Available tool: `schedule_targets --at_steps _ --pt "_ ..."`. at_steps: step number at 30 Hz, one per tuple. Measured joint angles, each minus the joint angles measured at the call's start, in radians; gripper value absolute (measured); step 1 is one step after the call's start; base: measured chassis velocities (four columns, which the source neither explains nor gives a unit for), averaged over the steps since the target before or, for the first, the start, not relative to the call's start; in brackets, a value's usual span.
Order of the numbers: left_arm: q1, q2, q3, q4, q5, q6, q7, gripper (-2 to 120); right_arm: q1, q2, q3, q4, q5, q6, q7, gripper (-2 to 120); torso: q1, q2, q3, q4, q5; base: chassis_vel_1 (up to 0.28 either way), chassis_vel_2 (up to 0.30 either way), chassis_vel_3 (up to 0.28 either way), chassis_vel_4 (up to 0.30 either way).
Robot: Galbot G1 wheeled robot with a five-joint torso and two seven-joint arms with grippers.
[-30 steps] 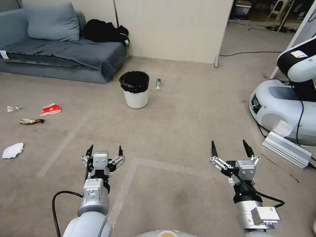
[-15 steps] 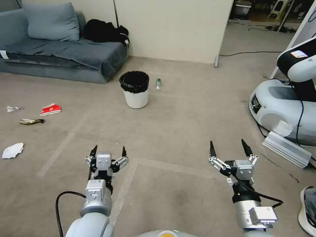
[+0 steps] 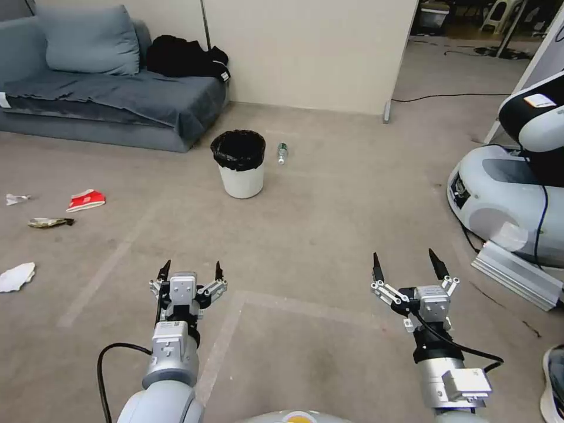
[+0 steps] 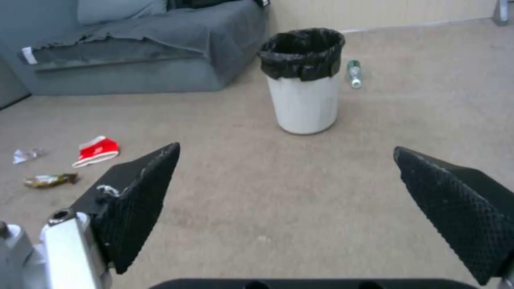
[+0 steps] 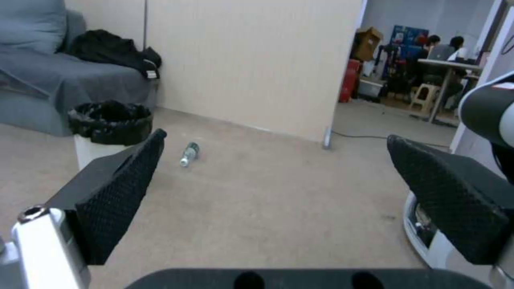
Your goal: Pick up the trash bin, then pick up the garbage from the floor and place it into the trash bin.
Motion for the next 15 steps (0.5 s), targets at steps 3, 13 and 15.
schedule_targets --at_steps 3,13,15 --pt "0.001 0.000 0.001 -0.001 0.001 0.001 0.000 98 0.000 0.000 0.000 0.000 0.000 0.000 0.000 100 0.000 0.000 0.000 0.0000 -0.0001 -0.152 0.140 0.135 -0.135" --pt "0.001 0.010 0.000 -0.005 0.001 0.006 -0.001 98 0.002 0.000 -0.002 -0.001 0.000 -0.009 0.000 100 0.000 0.000 0.000 0.0000 -0.0001 -0.115 0.108 0.105 -0.115" --pt "0.000 0.013 0.000 -0.005 0.000 0.007 -0.001 98 0.004 0.000 -0.003 -0.002 0.002 -0.019 0.001 100 0.000 0.000 0.000 0.0000 -0.0001 -0.142 0.122 0.133 -0.124"
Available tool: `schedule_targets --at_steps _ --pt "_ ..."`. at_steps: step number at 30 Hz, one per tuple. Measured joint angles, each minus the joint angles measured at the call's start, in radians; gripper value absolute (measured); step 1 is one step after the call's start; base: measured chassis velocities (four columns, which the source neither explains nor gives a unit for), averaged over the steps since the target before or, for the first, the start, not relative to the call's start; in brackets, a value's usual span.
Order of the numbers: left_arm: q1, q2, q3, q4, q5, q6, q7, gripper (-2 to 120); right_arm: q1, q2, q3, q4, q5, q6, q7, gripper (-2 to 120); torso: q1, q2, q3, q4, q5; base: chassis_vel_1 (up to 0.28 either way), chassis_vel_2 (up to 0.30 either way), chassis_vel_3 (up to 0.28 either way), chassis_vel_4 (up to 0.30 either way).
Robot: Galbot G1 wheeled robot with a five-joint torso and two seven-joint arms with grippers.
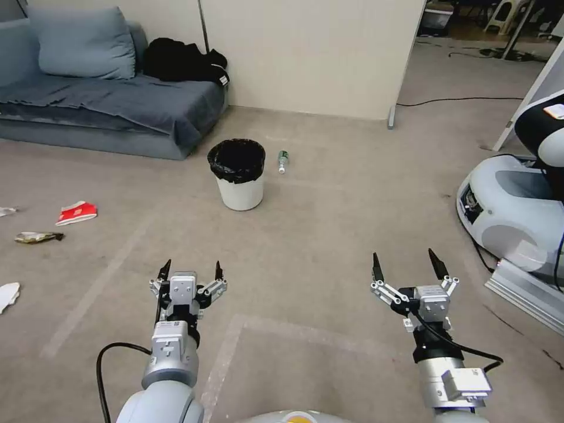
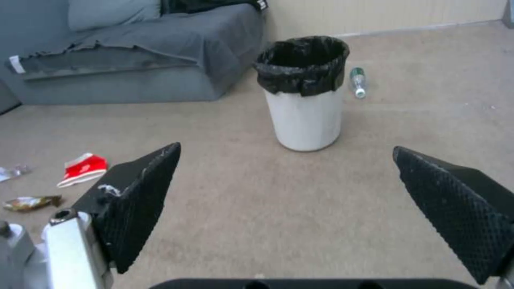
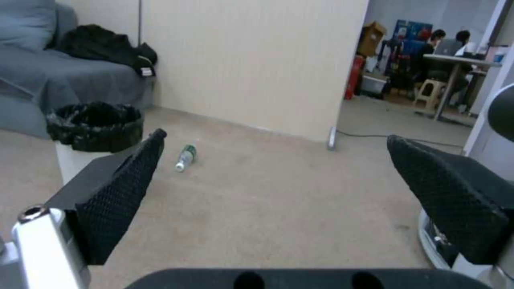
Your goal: Pick up the trash bin, then pick up the garbage from the floor and place it into the trash bin.
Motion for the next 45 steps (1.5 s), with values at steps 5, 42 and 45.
schedule_targets --at_steps 5,42,45 --pt "0.000 0.005 -0.002 0.000 -0.001 0.000 0.000 98 0.000 0.000 0.000 0.000 0.001 -0.002 0.001 100 0.000 0.000 0.000 0.0001 0.0000 -0.133 0.134 0.131 -0.114" --pt "0.001 -0.014 -0.001 -0.006 0.015 -0.005 -0.007 98 -0.002 0.000 0.015 0.003 0.005 -0.004 -0.027 100 0.000 0.000 0.000 -0.0001 -0.0002 -0.196 0.196 0.192 -0.191" --pt "0.001 -0.015 -0.001 -0.005 0.017 -0.007 -0.006 98 0.000 0.000 0.015 -0.001 0.000 -0.002 -0.030 100 0.000 0.000 0.000 0.0001 -0.0002 -0.274 0.265 0.273 -0.262"
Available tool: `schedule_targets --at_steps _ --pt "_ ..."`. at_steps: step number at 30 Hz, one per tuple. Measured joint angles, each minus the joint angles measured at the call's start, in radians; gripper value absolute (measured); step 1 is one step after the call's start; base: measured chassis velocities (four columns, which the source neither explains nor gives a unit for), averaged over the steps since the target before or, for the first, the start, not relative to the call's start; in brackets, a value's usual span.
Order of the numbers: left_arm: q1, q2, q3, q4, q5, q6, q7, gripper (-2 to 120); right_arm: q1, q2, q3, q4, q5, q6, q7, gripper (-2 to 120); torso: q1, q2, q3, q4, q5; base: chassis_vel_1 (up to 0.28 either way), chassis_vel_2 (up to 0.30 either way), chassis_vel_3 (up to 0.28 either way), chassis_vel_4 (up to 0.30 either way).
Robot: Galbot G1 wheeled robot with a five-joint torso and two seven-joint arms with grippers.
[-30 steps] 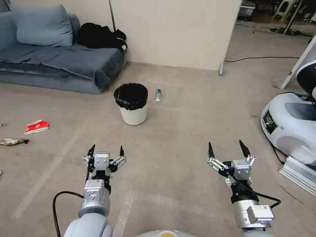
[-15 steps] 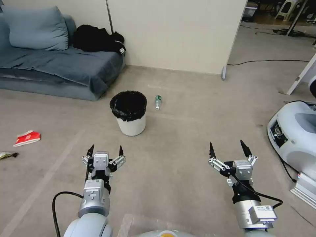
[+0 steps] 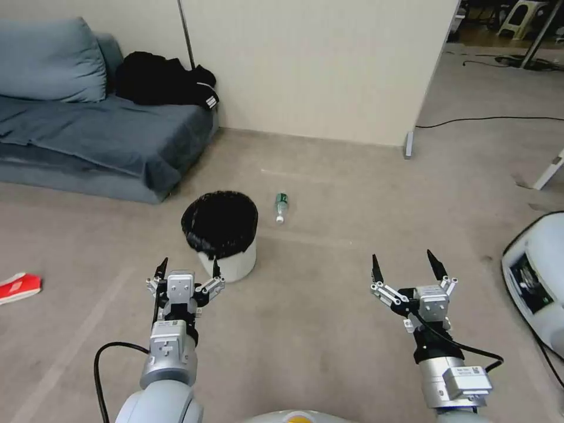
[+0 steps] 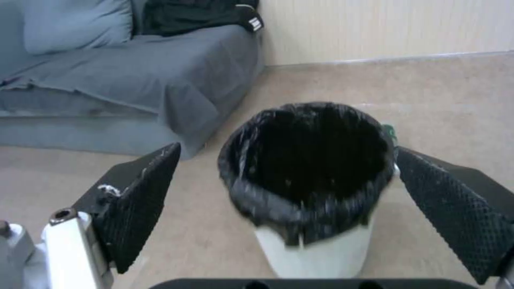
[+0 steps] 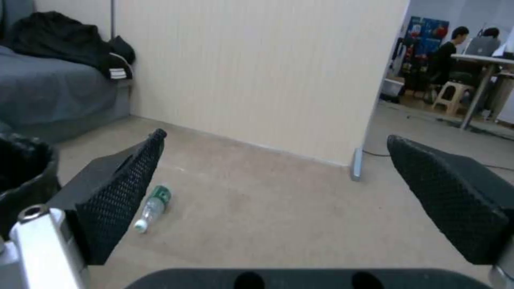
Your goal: Pick up the trash bin, then pick up the garbage from the floor and place it into the trash bin.
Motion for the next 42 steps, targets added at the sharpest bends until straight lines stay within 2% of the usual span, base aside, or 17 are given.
schedule_targets --at_steps 14,15,21,22,42 --pt "0.002 -0.001 -0.002 0.001 0.003 -0.002 0.002 98 0.002 0.000 0.002 -0.004 -0.009 0.004 -0.002 100 0.000 0.000 0.000 -0.0001 -0.0003 -0.281 0.277 0.284 -0.286" --pt "0.002 -0.001 -0.002 0.001 0.003 -0.003 0.002 98 0.002 0.000 0.002 -0.005 -0.010 0.004 -0.002 100 0.000 0.000 0.000 0.0000 0.0006 -0.294 0.319 0.264 -0.278" --pt "0.002 -0.001 -0.004 0.004 0.003 -0.004 -0.002 98 0.003 0.000 0.005 -0.010 -0.015 0.017 -0.012 100 0.000 0.000 0.000 0.0000 -0.0003 -0.265 0.285 0.252 -0.261" --pt "0.002 -0.001 -0.005 0.004 0.003 -0.004 -0.003 98 0.003 0.000 0.005 -0.010 -0.015 0.018 -0.013 100 0.000 0.000 0.000 0.0002 0.0006 -0.147 0.205 0.204 -0.147" --pt "0.005 -0.002 -0.011 -0.003 0.001 0.006 -0.036 98 0.006 0.000 0.004 -0.024 -0.015 0.064 -0.020 100 0.000 0.000 0.000 -0.0001 0.0003 0.004 -0.005 -0.002 -0.008"
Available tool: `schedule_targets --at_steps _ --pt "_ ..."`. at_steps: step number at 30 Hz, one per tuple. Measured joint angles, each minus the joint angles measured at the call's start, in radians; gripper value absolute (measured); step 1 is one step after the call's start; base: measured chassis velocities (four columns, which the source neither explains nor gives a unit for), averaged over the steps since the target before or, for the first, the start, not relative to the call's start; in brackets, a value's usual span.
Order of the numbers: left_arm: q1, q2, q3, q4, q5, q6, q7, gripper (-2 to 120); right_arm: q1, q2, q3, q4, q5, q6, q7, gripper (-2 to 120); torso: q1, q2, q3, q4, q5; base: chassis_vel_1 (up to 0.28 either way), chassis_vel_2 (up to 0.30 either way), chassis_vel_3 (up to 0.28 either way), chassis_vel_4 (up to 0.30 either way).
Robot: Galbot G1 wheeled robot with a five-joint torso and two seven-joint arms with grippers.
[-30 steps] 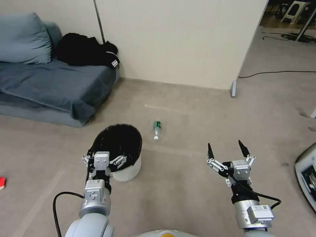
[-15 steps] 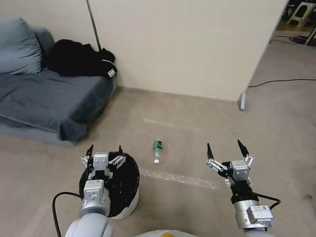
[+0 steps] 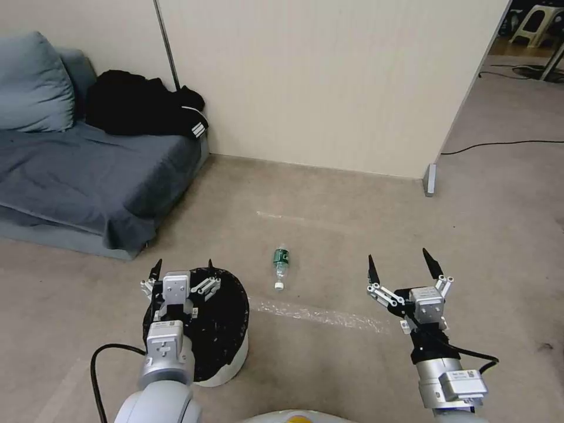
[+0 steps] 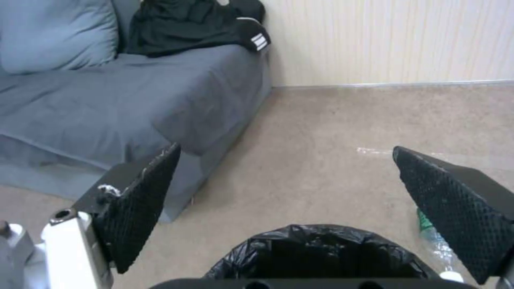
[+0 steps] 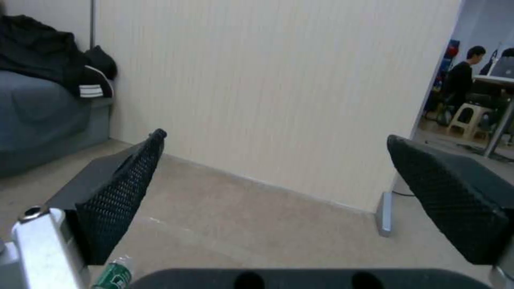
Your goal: Pick up the trash bin, then pick up the garbage from the floor and place it into the trash bin.
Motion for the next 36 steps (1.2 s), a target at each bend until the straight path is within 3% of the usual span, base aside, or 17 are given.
schedule_targets --at_steps 8,15,22,30,36 --pt "0.007 0.001 -0.023 -0.006 -0.025 0.008 -0.035 99 0.002 0.000 -0.004 -0.005 0.003 0.020 -0.001 100 0.000 0.000 0.000 0.0000 0.0000 0.000 0.000 0.000 0.000" --pt "0.001 0.009 -0.055 -0.006 -0.089 0.191 -0.141 100 0.003 0.000 -0.005 -0.008 0.002 0.026 -0.001 100 0.000 0.000 0.000 0.0000 -0.0001 0.000 0.000 0.000 0.000" --pt "-0.006 0.017 -0.100 0.014 -0.119 0.254 -0.147 100 0.003 0.000 -0.001 -0.011 -0.009 0.031 0.007 100 0.000 0.000 0.000 0.0000 -0.0001 0.000 0.000 0.000 0.000" --pt "-0.020 0.022 -0.135 0.088 -0.213 0.336 -0.152 100 0.002 0.000 0.003 -0.011 -0.017 0.032 0.011 100 0.000 0.000 0.000 0.0000 -0.0001 0.000 0.000 0.000 0.000" --pt "-0.043 0.020 -0.152 0.116 -0.274 0.362 -0.164 100 0.001 0.000 0.007 -0.010 -0.017 0.032 0.016 100 0.000 0.000 0.000 0.0000 0.0000 0.000 0.000 0.000 0.000"
